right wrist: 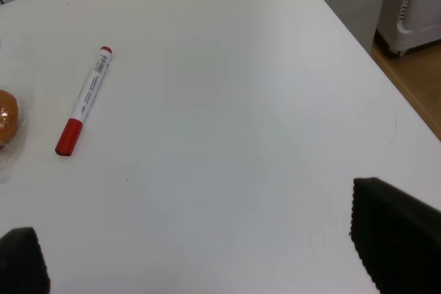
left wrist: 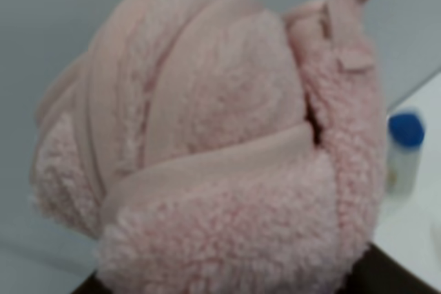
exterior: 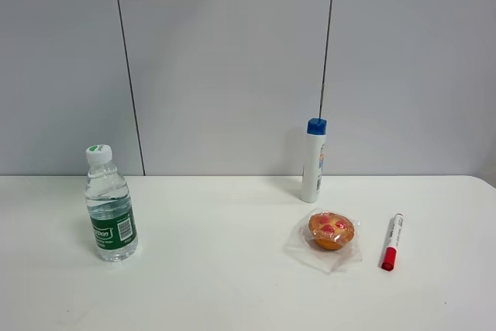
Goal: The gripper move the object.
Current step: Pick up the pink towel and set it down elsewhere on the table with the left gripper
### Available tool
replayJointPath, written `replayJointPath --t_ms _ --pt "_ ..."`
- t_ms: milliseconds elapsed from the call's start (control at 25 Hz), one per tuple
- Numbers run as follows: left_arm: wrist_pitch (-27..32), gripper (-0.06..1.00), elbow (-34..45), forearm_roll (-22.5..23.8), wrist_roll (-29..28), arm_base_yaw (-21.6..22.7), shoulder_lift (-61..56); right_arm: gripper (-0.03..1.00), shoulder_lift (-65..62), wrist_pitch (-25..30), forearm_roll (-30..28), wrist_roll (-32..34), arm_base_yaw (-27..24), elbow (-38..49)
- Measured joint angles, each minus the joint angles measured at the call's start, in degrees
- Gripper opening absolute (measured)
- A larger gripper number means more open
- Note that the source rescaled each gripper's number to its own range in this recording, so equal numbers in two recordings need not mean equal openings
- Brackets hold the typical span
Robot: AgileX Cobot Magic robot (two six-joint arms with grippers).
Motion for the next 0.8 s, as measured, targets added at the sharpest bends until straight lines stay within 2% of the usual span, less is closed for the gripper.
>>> replayJointPath --t_ms 120,320,520,680,800 --pt "0.0 0.0 14.9 0.2 6.3 0.0 -8.1 1.0 0.0 0.0 0.0 0.0 0.0 0.0" --pt "0.1 0.0 37.8 0.0 20.9 0.0 -18.7 1.0 0.0 0.0 0.0 0.0 0.0 0.0" --pt "0.2 0.0 52.9 -2.9 37.3 0.0 -23.2 1.0 0.0 0.0 0.0 0.0 0.0 0.0" --pt "-0.2 0.0 63.0 -9.6 53.9 0.0 -23.5 1.0 0.0 0.0 0.0 0.0 0.0 0.0" --pt "-4.7 0.0 69.4 -11.4 64.4 0.0 -23.5 1.0 0.0 0.0 0.0 0.0 0.0 0.0"
